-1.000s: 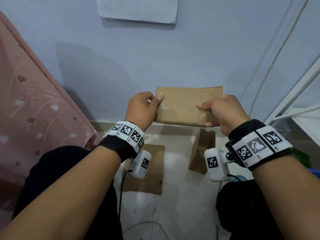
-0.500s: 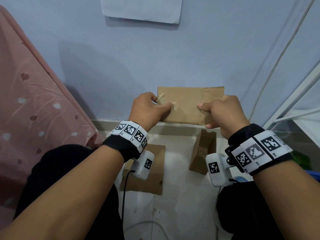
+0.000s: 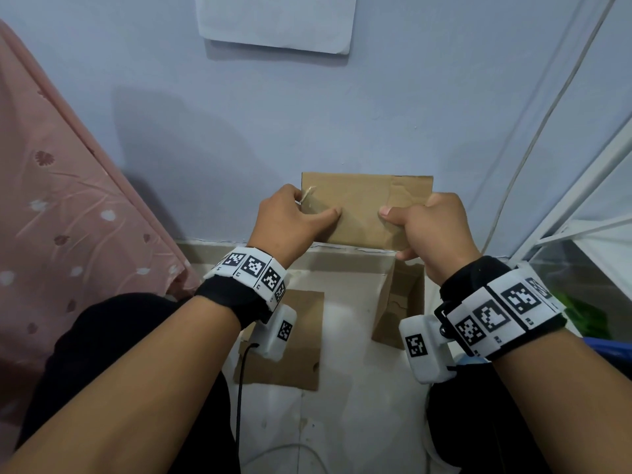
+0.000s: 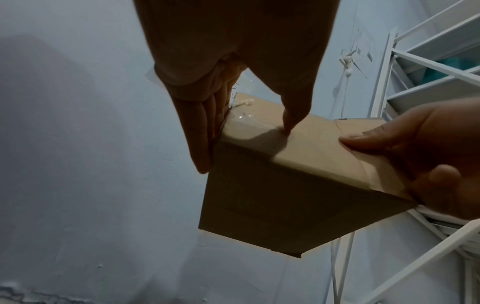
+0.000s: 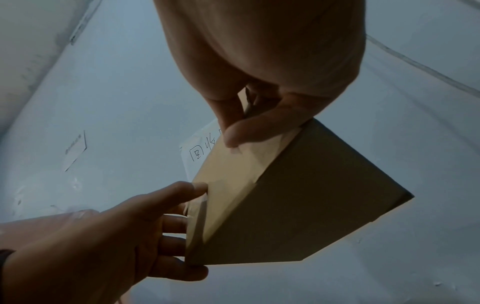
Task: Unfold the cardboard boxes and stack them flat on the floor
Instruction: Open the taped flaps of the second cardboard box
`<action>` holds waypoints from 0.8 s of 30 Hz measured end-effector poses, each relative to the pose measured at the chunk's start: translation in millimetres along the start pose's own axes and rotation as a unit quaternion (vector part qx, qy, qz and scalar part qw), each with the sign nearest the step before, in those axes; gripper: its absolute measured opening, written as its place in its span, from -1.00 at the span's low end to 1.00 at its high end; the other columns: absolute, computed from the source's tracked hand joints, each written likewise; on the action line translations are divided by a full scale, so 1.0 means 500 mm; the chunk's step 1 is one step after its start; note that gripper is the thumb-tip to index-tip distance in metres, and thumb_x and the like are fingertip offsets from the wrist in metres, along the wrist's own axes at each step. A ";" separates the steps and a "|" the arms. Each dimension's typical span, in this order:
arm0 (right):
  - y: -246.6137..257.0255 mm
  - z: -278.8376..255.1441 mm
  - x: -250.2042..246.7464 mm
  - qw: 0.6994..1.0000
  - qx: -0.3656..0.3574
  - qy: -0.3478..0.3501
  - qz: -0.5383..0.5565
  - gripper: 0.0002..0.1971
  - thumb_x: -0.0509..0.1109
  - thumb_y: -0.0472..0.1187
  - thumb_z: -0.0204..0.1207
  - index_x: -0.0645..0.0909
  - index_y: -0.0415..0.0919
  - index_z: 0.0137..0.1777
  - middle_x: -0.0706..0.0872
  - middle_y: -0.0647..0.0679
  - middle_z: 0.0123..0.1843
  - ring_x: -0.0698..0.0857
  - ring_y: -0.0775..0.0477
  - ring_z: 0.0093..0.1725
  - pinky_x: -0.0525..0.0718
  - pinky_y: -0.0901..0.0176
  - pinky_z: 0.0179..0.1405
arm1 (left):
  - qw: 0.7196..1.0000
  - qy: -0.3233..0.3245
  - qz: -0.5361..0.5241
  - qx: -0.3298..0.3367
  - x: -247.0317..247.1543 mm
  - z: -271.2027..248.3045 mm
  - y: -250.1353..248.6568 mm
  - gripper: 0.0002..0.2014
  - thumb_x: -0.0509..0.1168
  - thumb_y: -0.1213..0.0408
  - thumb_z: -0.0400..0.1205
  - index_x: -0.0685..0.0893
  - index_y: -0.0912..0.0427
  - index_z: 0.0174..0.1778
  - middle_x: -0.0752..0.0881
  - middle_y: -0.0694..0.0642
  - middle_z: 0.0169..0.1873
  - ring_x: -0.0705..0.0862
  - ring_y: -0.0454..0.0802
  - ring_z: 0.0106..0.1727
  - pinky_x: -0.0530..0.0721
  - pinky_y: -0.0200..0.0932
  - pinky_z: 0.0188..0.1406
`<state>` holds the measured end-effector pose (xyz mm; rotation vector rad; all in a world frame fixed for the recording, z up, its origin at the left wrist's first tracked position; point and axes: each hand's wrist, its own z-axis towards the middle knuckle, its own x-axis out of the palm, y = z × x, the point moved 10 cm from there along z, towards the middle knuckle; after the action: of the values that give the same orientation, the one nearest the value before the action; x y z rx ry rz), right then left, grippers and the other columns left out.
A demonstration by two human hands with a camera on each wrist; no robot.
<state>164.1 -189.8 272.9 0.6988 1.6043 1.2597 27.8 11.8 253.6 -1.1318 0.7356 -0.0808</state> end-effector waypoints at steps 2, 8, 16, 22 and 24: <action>0.004 -0.003 -0.002 1.000 -0.003 -0.002 -0.001 -0.49 0.63 -0.18 0.44 0.56 -0.60 0.15 0.71 -0.42 0.17 0.74 -0.29 -0.37 0.81 -0.20 -0.39 | 1.000 0.003 0.004 0.006 -0.001 0.000 -0.002 -0.49 0.57 -0.18 0.42 0.66 0.11 0.07 0.74 -0.04 -0.09 0.73 -0.06 0.02 0.71 -0.12 0.01; 0.010 -0.013 -0.005 1.000 -0.003 -0.002 -0.006 -0.48 0.63 -0.18 0.43 0.55 -0.64 0.10 0.71 -0.46 0.15 0.80 -0.43 -0.30 0.79 -0.37 -0.38 | 1.000 0.018 0.017 0.012 0.007 -0.006 -0.008 -0.52 0.58 -0.15 0.41 0.67 0.11 0.05 0.75 -0.07 -0.15 0.75 -0.16 -0.08 0.71 -0.20 -0.08; 0.018 -0.018 -0.010 1.000 -0.011 -0.013 -0.019 -0.58 0.62 -0.16 0.44 0.57 -0.52 -0.02 0.71 -0.42 0.08 0.73 -0.27 -0.46 0.76 -0.45 -0.35 | 0.999 0.003 0.036 0.027 0.003 -0.006 -0.018 -0.65 0.51 -0.05 0.45 0.67 0.12 -0.03 0.75 -0.06 -0.23 0.73 -0.17 -0.20 0.57 -0.38 -0.38; 0.018 -0.017 -0.011 1.000 -0.010 -0.008 -0.006 -0.55 0.63 -0.16 0.42 0.56 -0.57 -0.04 0.67 -0.35 -0.07 0.73 -0.25 -0.44 0.76 -0.44 -0.39 | 0.998 -0.001 0.041 0.038 0.000 -0.007 -0.024 -0.73 0.42 0.01 0.48 0.65 0.08 -0.04 0.79 -0.03 -0.25 0.74 -0.13 -0.20 0.57 -0.33 -0.38; 0.016 -0.016 -0.013 1.000 -0.001 -0.008 0.001 -0.49 0.63 -0.18 0.43 0.57 -0.63 0.10 0.67 -0.29 -0.03 0.74 -0.24 -0.40 0.78 -0.41 -0.35 | 0.999 0.005 0.033 0.038 0.001 -0.008 -0.022 -0.71 0.44 -0.02 0.49 0.66 0.06 0.01 0.79 -0.05 -0.21 0.75 -0.16 -0.16 0.67 -0.28 -0.26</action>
<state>158.2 -196.1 282.8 0.7076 1.5906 1.2534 29.1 3.4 261.6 -1.0338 0.7729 -0.0581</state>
